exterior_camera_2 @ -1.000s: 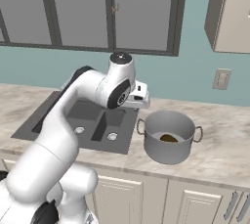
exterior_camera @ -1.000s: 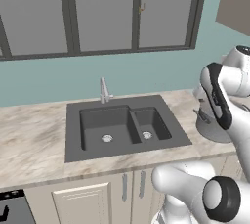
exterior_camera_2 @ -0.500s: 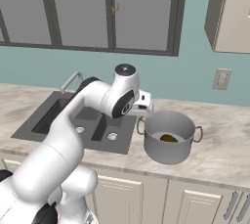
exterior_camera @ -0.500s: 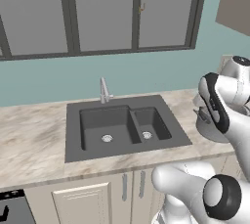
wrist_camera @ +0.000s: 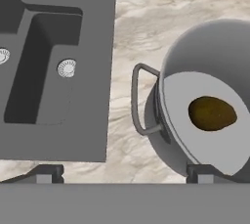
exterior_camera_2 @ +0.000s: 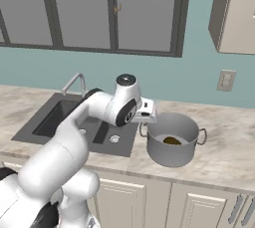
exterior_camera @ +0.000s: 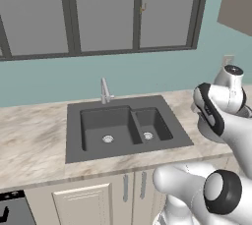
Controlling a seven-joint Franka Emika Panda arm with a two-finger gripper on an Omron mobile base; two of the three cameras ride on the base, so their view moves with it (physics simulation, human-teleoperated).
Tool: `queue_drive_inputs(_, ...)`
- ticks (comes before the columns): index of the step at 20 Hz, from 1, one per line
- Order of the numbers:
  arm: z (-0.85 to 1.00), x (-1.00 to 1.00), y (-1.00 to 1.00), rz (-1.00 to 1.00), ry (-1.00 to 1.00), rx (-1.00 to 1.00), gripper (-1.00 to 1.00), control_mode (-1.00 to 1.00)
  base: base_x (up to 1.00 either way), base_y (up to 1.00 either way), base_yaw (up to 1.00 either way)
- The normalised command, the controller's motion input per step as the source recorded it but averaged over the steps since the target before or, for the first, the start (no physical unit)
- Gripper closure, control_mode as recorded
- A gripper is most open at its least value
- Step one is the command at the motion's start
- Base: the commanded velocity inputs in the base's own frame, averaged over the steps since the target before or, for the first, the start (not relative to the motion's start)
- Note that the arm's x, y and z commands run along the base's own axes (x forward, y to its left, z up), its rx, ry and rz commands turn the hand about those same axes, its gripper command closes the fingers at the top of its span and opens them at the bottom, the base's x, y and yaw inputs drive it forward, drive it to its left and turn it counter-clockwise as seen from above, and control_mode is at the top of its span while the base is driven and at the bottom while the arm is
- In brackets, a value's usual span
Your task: Dump the avocado from the pot into the sink. Then turn on the water and wash the avocado. Then turn off the water and put the avocado back in the pot.
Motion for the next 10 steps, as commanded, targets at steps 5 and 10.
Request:
queue_drive_inputs(5, -0.26, 0.27, -0.08, -0.01, 0.00, -0.02, -1.00, -1.00, 0.00, 0.00, 0.00)
queue_drive_inputs(10, -0.21, 0.27, -0.15, 0.00, 0.00, 0.00, -1.00, -1.00, 0.00, 0.00, 0.00)
